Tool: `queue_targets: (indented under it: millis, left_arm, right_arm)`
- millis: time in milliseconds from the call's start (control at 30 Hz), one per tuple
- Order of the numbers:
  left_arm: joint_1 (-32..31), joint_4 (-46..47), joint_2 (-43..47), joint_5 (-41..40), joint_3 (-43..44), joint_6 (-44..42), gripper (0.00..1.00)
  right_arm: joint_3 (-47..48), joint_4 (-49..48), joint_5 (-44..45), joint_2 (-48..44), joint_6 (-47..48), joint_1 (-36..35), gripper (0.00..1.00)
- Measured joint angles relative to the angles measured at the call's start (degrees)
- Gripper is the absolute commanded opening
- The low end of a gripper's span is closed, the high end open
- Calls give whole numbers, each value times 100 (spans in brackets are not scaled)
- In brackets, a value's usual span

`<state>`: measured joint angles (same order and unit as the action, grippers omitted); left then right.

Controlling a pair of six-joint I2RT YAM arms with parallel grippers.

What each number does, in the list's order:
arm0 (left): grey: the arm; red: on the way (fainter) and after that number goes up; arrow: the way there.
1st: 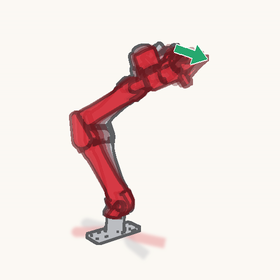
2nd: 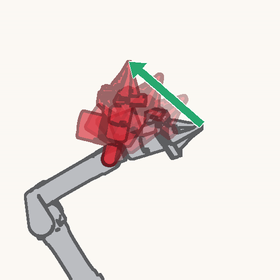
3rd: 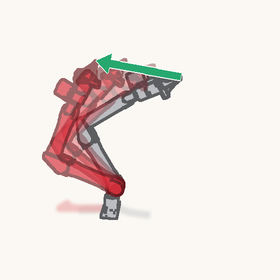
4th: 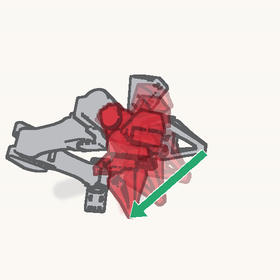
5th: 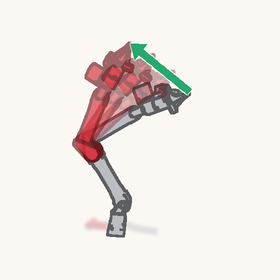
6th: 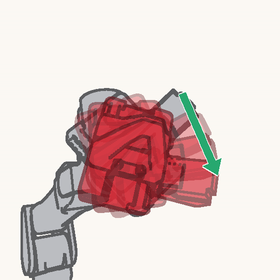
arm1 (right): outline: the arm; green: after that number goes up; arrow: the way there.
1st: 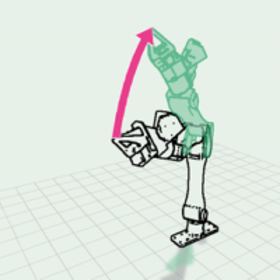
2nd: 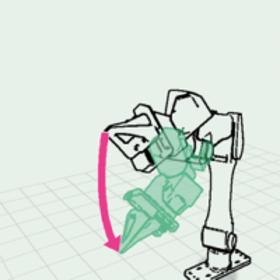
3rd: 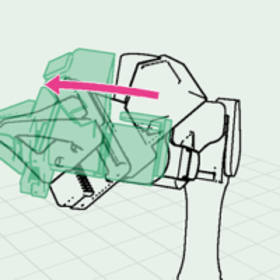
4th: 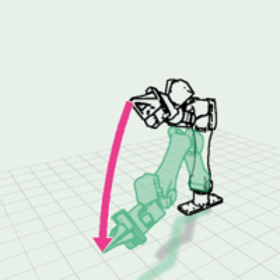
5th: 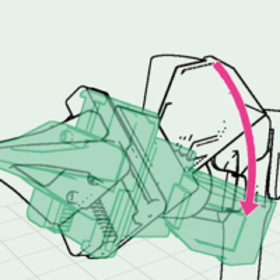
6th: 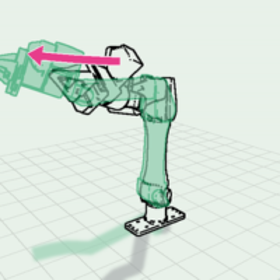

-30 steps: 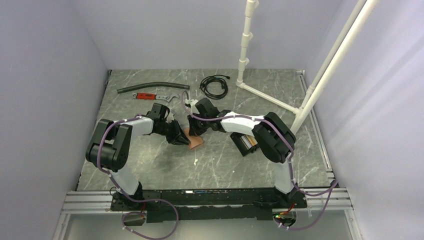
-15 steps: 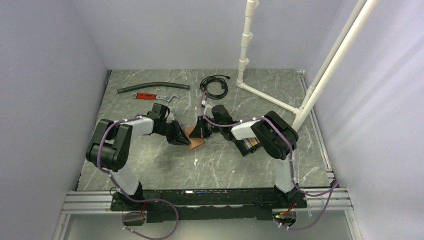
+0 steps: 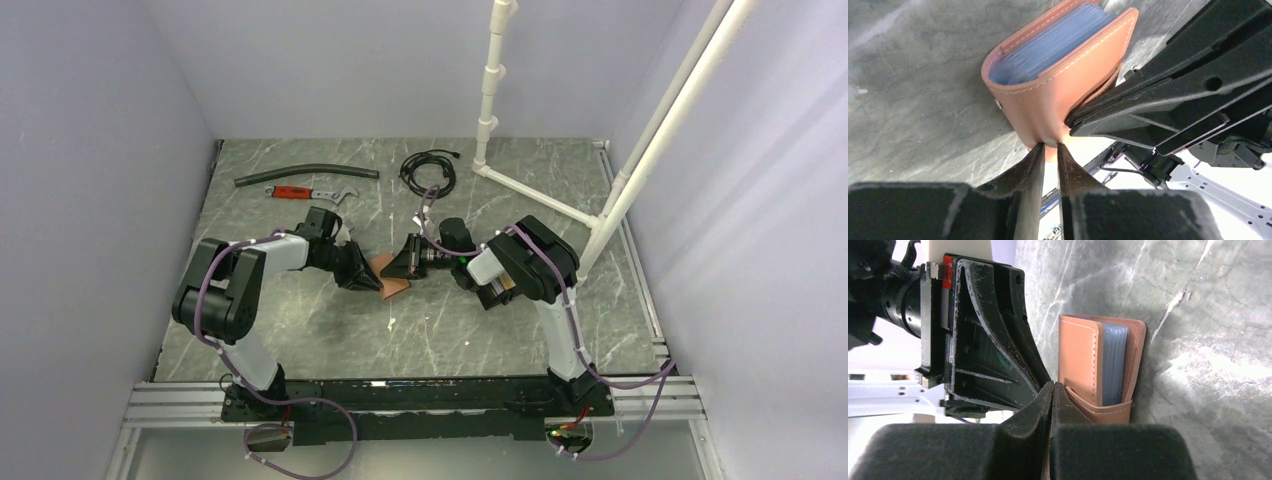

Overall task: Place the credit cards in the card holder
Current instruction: Close the card holder at the center of the board.

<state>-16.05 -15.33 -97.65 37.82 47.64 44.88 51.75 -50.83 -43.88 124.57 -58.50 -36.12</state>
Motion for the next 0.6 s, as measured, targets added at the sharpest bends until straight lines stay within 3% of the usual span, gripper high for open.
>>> queue_targets:
  millis: [167,233,400,500,600]
  left_arm:
    - [7,-42,282,-142,0,-70,34]
    - [37,-72,581,-201,0,-131,40]
    - [256,-428,1700,-341,0,-378,52]
    - [407,-691,2282,-411,0,-496,56]
    - [452,-1010,2677,-476,2,-553,58]
  right_arm:
    - [133,-177,-273,195,-619,70,0]
    - [275,186,-289,81,-461,70,9]
    - [804,2573,9,-688,763,20,36]
    - [1613,4319,334,-1064,1740,-15,51]
    - [2076,5204,619,-1408,2356,-50,61]
